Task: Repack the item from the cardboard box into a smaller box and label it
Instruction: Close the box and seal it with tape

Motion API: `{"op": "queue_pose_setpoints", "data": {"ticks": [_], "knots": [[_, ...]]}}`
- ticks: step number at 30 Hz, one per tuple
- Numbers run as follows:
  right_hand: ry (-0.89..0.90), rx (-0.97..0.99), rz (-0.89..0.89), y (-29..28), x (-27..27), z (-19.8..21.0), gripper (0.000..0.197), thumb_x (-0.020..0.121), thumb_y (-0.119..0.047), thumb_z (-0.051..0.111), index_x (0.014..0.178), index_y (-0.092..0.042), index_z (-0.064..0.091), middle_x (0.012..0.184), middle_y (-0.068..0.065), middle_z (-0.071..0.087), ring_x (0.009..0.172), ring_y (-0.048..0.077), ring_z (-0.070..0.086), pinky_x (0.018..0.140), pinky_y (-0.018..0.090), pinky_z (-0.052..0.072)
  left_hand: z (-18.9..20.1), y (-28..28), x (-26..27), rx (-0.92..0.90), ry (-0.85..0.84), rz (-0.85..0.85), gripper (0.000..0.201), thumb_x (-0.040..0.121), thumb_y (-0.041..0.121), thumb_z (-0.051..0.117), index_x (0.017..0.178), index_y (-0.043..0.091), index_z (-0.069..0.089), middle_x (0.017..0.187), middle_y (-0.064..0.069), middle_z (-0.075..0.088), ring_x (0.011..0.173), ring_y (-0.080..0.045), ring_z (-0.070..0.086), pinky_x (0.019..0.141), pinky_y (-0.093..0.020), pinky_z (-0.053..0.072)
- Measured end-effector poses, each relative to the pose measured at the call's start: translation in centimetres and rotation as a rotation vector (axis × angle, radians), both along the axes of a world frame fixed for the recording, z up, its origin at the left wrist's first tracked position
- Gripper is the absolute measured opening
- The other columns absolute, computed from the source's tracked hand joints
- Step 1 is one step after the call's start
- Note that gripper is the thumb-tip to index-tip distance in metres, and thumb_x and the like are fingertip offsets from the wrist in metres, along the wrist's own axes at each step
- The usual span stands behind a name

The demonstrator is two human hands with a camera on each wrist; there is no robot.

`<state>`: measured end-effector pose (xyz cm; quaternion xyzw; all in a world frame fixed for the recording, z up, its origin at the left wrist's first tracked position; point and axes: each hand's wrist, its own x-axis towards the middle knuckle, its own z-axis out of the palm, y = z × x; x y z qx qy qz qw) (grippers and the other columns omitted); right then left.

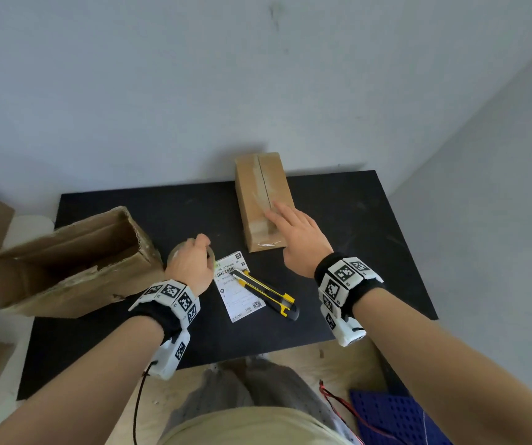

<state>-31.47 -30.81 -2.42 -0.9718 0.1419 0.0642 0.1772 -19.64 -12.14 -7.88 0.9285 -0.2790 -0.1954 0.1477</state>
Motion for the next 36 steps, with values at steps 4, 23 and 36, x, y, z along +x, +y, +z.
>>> {"op": "queue_pose_setpoints", "data": {"ticks": [4, 23, 36], "knots": [[-0.107, 0.16, -0.182, -1.6, -1.4, -0.3, 0.077, 0.079, 0.006, 0.049, 0.148, -0.017, 0.023, 0.155, 0.0, 0.022, 0.143, 0.017, 0.021, 0.119, 0.036, 0.016, 2.5, -1.6, -1.9, -0.28, 0.057, 0.052, 0.034, 0.097, 0.02, 0.043, 0.131, 0.014, 0.046, 0.126, -0.006, 0.055, 0.108, -0.02, 0.058, 0.085, -0.029, 0.047], [0.001, 0.757, -0.426, -3.7, -2.1, -3.6, 0.081, 0.083, 0.013, 0.037, 0.151, -0.022, 0.01, 0.153, 0.004, 0.029, 0.141, 0.02, 0.027, 0.115, 0.034, 0.023, 1.2, -6.1, -5.4, -0.613, 0.587, 0.166, 0.057, 0.102, 0.018, 0.031, 0.151, 0.023, 0.001, 0.13, 0.011, 0.039, 0.114, 0.003, 0.036, 0.102, -0.021, 0.025], [-0.157, 0.528, -0.421, -7.2, -2.1, -4.9, 0.046, 0.094, 0.004, 0.042, 0.137, -0.011, 0.046, 0.132, 0.005, 0.057, 0.127, 0.017, 0.05, 0.111, 0.032, 0.035, 0.0, -6.2, -1.6, -0.589, 0.343, 0.18, 0.06, 0.096, -0.003, 0.038, 0.147, 0.026, 0.027, 0.142, -0.009, 0.047, 0.114, -0.009, 0.055, 0.106, -0.029, 0.037]]}}
